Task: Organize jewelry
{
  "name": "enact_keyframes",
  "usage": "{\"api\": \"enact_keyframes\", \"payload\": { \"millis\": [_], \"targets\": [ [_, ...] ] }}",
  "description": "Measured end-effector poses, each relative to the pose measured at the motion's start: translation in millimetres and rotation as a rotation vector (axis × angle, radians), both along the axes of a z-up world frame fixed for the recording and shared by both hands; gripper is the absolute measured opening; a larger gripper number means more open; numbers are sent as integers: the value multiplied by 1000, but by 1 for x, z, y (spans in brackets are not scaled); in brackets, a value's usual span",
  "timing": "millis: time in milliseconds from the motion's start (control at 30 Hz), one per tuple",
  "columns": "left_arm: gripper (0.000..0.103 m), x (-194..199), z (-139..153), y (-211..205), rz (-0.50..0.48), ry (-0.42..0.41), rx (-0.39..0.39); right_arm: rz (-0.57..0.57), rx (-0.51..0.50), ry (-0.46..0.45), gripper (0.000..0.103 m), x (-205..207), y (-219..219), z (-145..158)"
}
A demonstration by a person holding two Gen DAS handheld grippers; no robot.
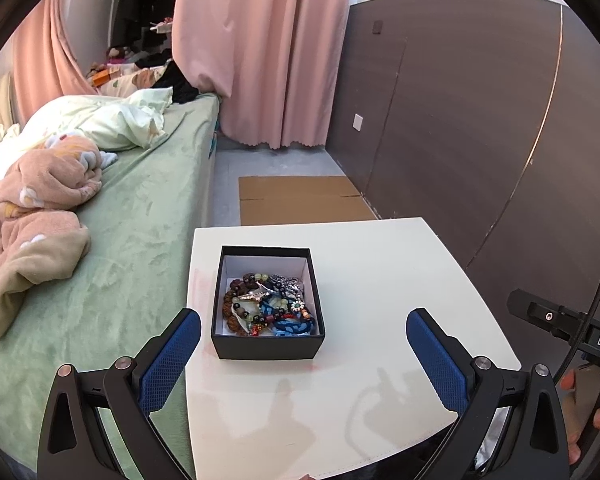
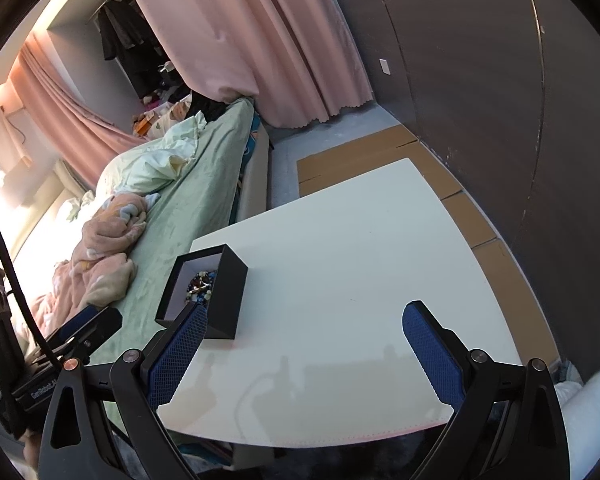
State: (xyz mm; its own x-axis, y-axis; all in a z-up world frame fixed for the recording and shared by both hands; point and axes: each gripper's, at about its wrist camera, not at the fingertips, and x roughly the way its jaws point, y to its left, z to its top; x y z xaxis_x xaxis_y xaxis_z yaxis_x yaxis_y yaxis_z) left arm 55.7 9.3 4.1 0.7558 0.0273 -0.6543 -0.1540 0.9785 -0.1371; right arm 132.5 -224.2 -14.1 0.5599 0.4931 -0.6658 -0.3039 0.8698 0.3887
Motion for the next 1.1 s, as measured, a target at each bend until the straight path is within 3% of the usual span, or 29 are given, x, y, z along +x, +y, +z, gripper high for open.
{"api": "enact_keyframes", "payload": {
  "millis": [1100],
  "targets": [
    [103, 1, -4, -4, -1, 5, 0, -11, 11, 10, 99, 2, -6, 2]
  ]
}}
